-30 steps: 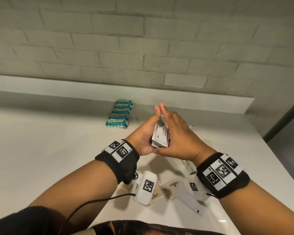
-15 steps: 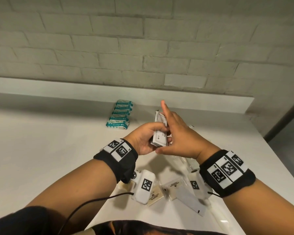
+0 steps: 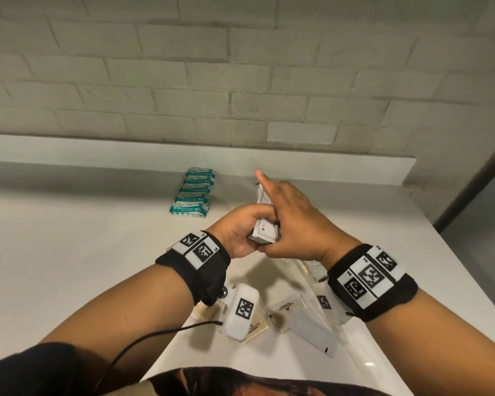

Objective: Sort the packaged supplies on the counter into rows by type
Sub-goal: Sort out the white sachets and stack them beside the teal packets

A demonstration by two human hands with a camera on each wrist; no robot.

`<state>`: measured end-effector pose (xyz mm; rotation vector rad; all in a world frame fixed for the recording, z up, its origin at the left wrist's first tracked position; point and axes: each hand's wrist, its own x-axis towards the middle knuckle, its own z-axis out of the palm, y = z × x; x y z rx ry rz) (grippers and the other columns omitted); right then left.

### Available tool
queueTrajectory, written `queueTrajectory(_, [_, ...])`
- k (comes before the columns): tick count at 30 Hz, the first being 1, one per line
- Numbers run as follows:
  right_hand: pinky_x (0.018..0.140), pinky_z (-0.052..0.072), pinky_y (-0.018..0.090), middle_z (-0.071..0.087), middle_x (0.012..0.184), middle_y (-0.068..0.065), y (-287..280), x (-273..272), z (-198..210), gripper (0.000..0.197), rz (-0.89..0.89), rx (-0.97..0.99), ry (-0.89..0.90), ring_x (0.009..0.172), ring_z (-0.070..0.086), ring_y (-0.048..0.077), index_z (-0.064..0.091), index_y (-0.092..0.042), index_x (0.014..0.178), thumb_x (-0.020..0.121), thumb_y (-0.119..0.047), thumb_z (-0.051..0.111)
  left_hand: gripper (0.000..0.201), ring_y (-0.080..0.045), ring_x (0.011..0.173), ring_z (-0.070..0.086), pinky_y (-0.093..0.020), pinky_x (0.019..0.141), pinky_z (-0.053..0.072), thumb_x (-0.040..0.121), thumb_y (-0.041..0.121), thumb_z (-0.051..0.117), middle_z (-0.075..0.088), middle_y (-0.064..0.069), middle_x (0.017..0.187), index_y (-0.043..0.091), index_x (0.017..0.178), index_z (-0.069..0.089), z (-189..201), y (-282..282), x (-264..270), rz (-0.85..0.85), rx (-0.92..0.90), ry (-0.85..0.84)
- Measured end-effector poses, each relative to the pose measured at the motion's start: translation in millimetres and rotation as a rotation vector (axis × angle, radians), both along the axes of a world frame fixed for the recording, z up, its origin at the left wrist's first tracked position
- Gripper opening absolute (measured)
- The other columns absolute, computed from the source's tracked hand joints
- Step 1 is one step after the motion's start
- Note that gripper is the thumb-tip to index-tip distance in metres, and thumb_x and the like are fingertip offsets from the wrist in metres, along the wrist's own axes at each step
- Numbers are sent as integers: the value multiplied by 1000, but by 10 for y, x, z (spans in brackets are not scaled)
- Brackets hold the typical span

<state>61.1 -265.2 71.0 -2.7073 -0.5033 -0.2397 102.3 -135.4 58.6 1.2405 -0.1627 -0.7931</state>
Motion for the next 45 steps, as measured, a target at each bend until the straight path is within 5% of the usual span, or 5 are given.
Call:
queueTrajectory(4, [104, 40, 31, 28, 144, -1, -47, 22, -34, 138, -41, 432, 213, 131, 35, 12, -11, -44, 148, 55, -39, 91, 26, -18, 60, 67, -24, 55, 54, 87, -3, 37, 67, -7, 65, 6, 88, 61, 8, 0, 26, 145, -104, 6])
queueTrajectory(14, [64, 50, 32, 63, 86, 7, 198, 396, -203, 26, -167, 1245, 838, 73, 61, 19, 59, -10, 105, 97, -33, 50, 26, -19, 87, 69, -34, 77, 53, 91, 1, 38, 66, -6, 122, 16, 108, 51, -299, 85, 281, 458, -417, 16])
queueTrajectory(20, [57, 59, 35, 66, 84, 11, 340, 875, -380, 13, -296, 1391, 865, 67, 67, 21, 54, -7, 107, 96, -13, 54, 8, -21, 80, 66, -29, 64, 58, 93, 16, 54, 68, -5, 90, 14, 99, 59, -430, 167, 625, 510, -286, 99])
queueTrajectory(33, [68, 56, 40, 57, 87, 16, -75, 2244, -684, 7, -483, 969, 925, 70, 59, 27, 57, -3, 101, 95, -7, 56, 52, -29, 99, 63, -34, 80, 51, 85, 37, 67, 61, -9, 106, 6, 122, 47, -493, 194, 2194, -18, 1093, -632])
queueTrajectory(45, [60, 41, 27, 59, 105, 6, -136, 2347, -803, 62, -262, -106, 542, 88, 58, 22, 46, -12, 114, 65, -24, 83, 73, -28, 98, 62, -31, 67, 42, 82, 31, 71, 61, -10, 112, 9, 136, 29, -657, 79, 2267, -423, 1437, -1051])
